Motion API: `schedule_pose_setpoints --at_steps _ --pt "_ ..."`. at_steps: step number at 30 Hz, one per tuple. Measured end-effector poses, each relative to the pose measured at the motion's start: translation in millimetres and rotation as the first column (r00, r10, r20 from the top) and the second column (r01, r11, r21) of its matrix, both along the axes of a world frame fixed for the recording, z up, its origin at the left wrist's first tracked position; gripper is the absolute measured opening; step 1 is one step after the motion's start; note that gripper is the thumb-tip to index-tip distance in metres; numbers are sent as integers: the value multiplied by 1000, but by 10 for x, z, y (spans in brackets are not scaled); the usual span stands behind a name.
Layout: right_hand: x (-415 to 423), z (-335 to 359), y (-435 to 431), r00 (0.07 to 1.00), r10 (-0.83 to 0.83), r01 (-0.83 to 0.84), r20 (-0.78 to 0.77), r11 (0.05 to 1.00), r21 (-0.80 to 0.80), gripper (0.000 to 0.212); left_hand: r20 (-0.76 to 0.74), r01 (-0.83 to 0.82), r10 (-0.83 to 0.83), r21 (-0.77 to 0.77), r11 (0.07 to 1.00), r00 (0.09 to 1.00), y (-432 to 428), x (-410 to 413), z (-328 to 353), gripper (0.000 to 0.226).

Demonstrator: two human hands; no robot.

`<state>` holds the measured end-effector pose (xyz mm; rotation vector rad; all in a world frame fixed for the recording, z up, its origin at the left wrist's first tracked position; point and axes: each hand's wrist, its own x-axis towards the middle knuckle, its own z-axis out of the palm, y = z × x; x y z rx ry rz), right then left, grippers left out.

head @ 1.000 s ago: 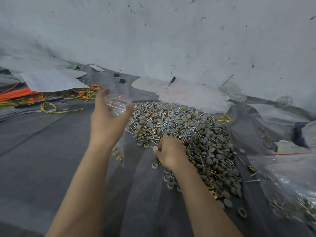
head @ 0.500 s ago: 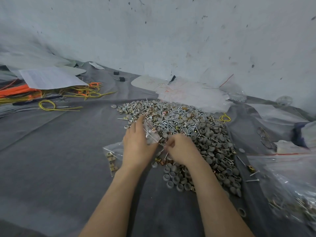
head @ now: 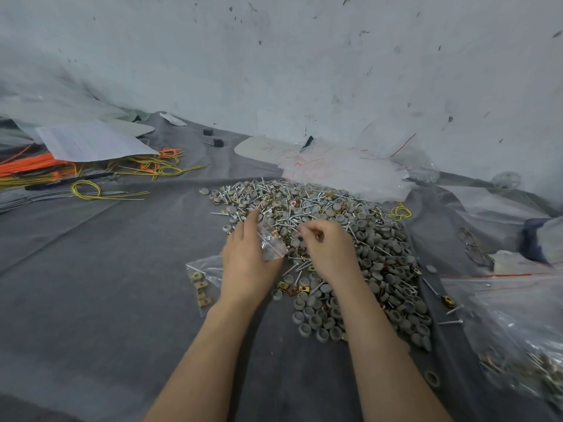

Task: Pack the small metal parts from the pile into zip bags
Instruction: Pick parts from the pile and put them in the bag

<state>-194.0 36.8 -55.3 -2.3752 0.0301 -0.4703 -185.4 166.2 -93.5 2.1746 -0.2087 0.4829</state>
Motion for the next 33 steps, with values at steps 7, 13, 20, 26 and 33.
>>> schedule_pose_setpoints --at_steps 7,13,20,26,33 --pt "-17 -215 52 969 -115 13 -217 906 -423 26 17 -13 13 -4 1000 1000 -22 -4 -5 87" --pt "-35 -246 76 972 -114 10 -204 894 -449 24 13 3 -4 17 1000 1000 -25 -13 -19 87" --pt "-13 -229 49 955 -131 -14 -267 876 -482 24 5 12 -13 31 999 1000 -21 -28 -13 90" --pt "28 -58 34 998 -59 59 -3 984 168 9 21 15 -16 47 999 1000 -27 -28 -24 86" --pt "32 63 191 980 196 -171 -23 902 397 6 8 26 -26 40 999 1000 -26 -17 -28 88"
